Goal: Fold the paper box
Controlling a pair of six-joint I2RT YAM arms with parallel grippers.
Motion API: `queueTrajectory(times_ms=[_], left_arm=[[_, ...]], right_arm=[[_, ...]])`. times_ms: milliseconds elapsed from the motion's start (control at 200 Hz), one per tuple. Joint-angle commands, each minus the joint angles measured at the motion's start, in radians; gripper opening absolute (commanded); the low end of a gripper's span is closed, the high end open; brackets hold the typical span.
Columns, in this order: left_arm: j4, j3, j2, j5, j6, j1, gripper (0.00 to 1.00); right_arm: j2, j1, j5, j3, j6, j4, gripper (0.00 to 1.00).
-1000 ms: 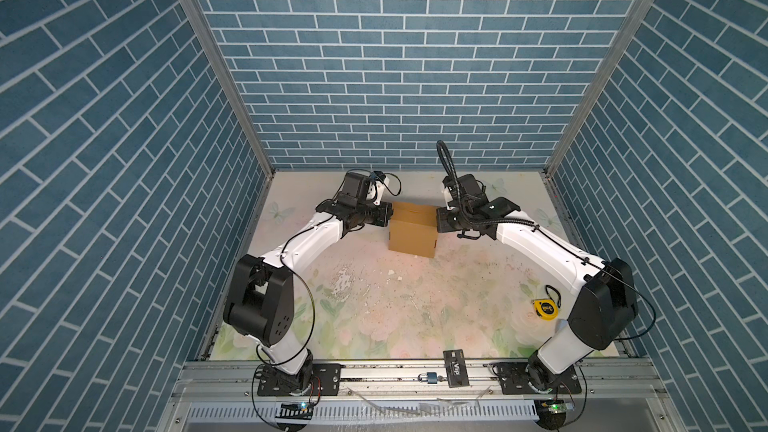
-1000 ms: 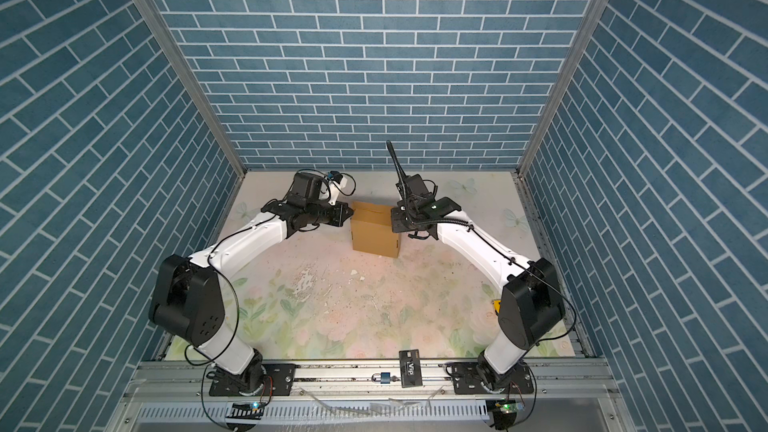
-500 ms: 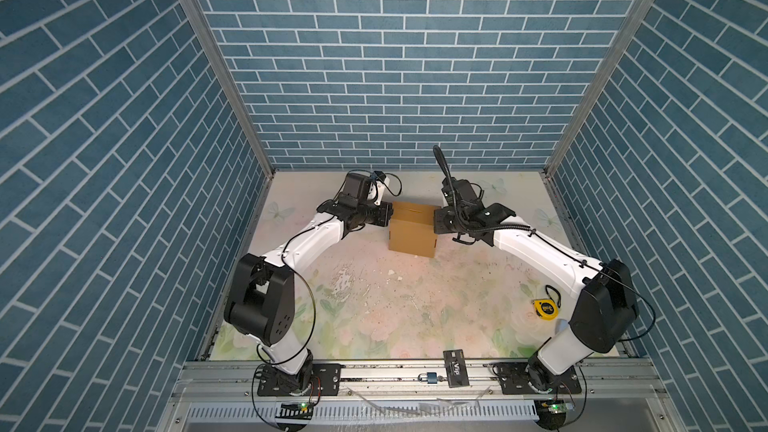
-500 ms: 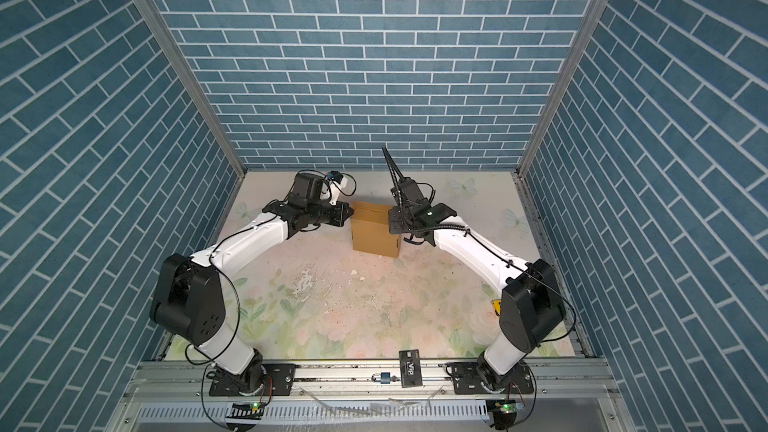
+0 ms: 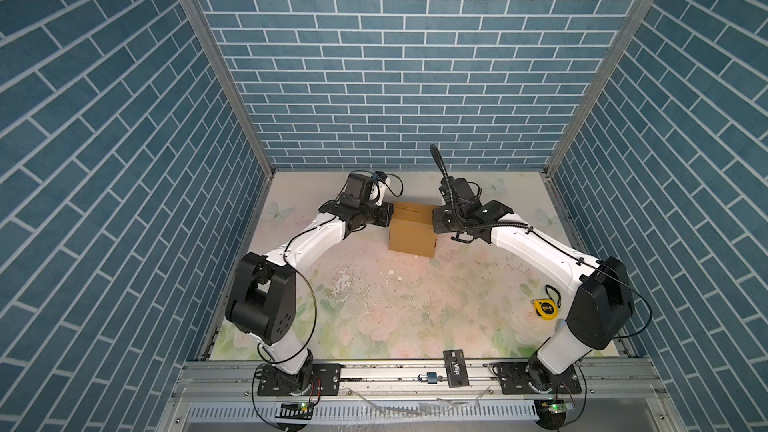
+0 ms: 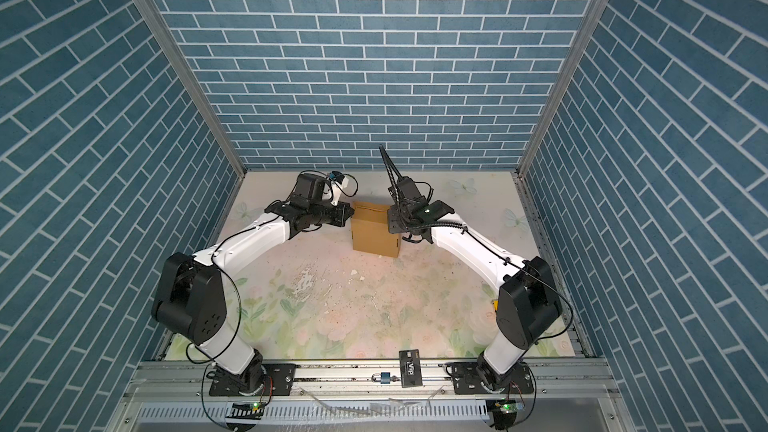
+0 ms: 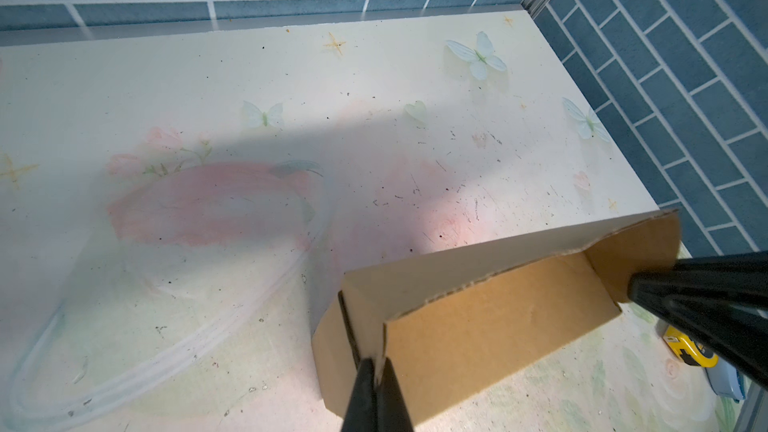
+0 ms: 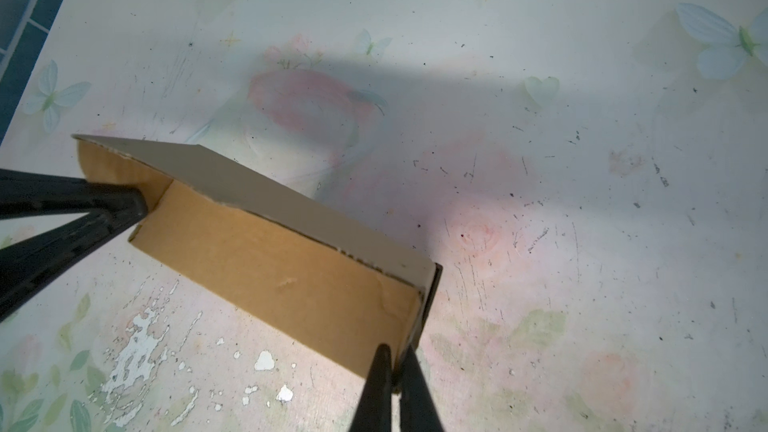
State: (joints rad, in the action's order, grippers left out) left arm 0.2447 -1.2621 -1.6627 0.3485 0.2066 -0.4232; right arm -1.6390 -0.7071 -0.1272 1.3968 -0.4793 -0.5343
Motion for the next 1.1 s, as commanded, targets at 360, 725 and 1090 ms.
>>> queueTrajectory(times_ms=[360, 725, 1090], left_arm=[[0.102, 0.031, -0.055, 0.027, -0.006, -0.054, 0.01], [0.111, 0.018, -0.072, -0.011, -0.035, -0.056, 0.01], [0.129, 0.012, -0.053, -0.007, -0.058, -0.058, 0.01]], right_arm=[[-0.025, -0.017, 0.022, -0.013, -0.048, -0.071, 0.00], [0.024, -0.017, -0.004, -0.125, -0.067, -0.013, 0.00], [0.068, -0.020, 0.046, -0.036, 0.001, -0.043, 0.22]])
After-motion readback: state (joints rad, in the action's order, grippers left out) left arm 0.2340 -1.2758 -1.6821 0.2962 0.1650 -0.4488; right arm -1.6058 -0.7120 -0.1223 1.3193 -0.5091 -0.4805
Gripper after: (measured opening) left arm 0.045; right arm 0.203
